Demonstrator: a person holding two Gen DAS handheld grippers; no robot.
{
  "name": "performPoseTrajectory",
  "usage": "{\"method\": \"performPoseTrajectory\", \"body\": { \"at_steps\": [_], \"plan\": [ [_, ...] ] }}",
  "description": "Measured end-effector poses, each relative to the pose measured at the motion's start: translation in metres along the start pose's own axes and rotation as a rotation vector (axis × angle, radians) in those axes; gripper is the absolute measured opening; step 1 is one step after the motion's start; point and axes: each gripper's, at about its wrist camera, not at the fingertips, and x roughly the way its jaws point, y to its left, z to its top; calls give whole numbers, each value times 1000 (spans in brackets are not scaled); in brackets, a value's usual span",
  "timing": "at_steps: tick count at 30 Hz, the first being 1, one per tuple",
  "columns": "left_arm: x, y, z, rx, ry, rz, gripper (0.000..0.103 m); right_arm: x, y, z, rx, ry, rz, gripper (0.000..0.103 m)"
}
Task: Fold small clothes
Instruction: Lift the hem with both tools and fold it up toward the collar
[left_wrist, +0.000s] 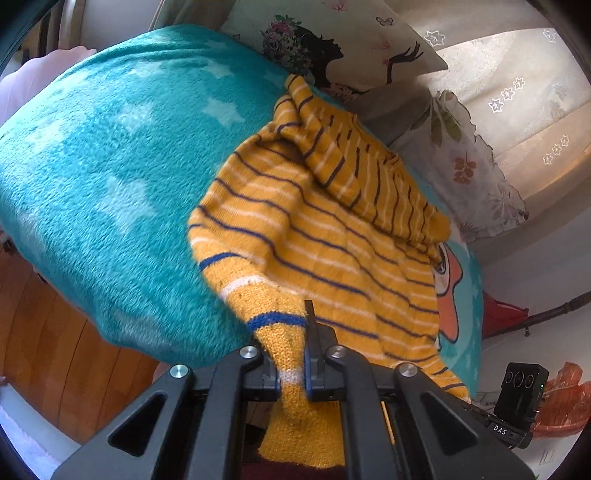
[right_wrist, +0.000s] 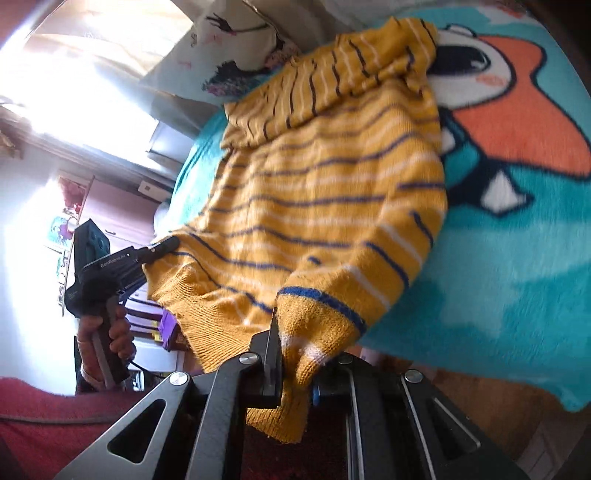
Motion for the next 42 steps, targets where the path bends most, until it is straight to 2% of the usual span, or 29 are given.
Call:
{"method": "performPoseTrajectory", "body": {
  "at_steps": [5,14,24,33,40,42],
  "plan": [
    [6,-13,14,-4,-28,-8,7,-11,4,16,-22,-60,-10,11],
    [-7,-32,31,1,-82,-24,7,-26,22,49,-82,-127,-23,11],
    [2,-59,89,62,-115,17,7,-14,24,112,-58,-176,-23,11],
    [58,-75,167,77,-91,6,7,8,8,190,42,-214,-54,11],
    [119,-65,217,40,-7,3,8,50,-21,243,126,-189,-142,14],
    [132,-62,225,25,14,-16,13,61,-30,257,160,-183,-158,18]
  ]
}}
